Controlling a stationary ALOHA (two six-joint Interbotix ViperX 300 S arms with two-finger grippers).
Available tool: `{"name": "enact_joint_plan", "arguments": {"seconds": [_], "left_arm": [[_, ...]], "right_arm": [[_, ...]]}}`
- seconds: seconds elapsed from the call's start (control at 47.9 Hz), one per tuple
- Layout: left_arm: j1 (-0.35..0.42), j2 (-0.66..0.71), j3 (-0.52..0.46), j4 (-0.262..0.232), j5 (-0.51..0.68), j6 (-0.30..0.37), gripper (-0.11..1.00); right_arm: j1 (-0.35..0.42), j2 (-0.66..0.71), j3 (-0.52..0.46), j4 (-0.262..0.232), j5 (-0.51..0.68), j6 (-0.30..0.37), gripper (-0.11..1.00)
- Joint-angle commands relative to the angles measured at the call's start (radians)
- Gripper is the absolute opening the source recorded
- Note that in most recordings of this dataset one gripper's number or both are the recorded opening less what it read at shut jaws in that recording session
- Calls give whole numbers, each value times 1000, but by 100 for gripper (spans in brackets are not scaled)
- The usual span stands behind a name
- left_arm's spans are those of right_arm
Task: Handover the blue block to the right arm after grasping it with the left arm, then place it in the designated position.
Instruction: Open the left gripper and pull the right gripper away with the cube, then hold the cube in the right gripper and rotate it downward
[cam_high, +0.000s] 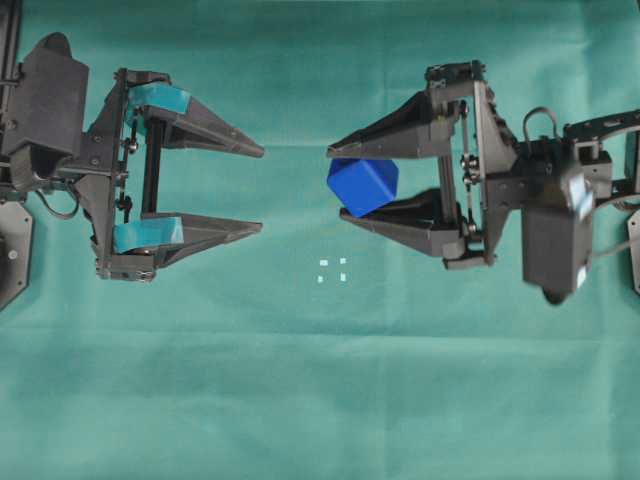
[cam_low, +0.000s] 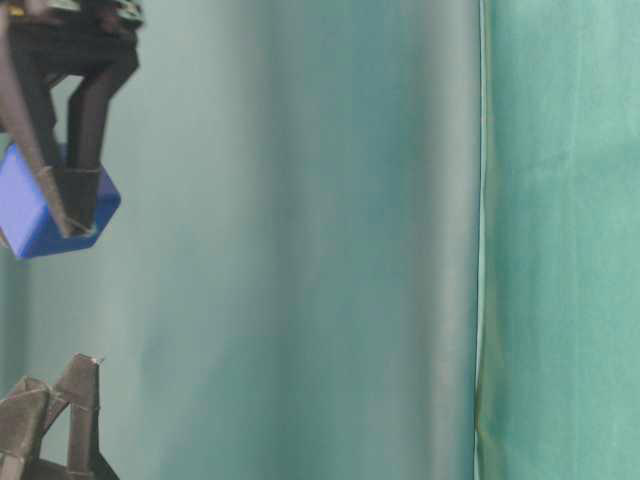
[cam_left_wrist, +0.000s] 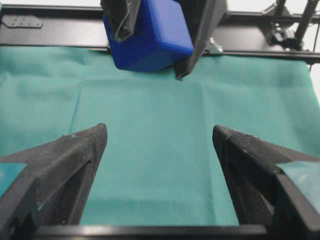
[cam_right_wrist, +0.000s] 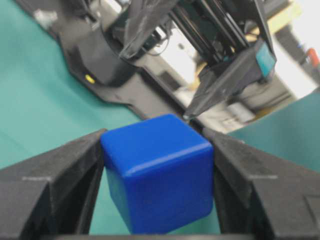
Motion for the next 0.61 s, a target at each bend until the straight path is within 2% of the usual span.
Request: {"name": "enact_joint_plan", "arguments": {"seconds": [0.0, 0.188, 0.292, 0.376, 0.585], "left_arm": [[3, -6, -18, 2, -2, 2, 100], [3, -6, -20, 2, 2, 2, 100], [3, -6, -18, 2, 3, 2, 100], [3, -5, -20, 2, 3, 2, 100], [3, -6, -20, 3, 3, 2, 100]], "right_arm": [[8, -18, -12, 20, 0, 109, 64], [12, -25, -14, 20, 31, 344, 64], [14, -29, -14, 20, 61, 437, 64], [14, -31, -17, 18, 89, 471, 64], [15, -31, -17, 18, 104, 472, 64]]}}
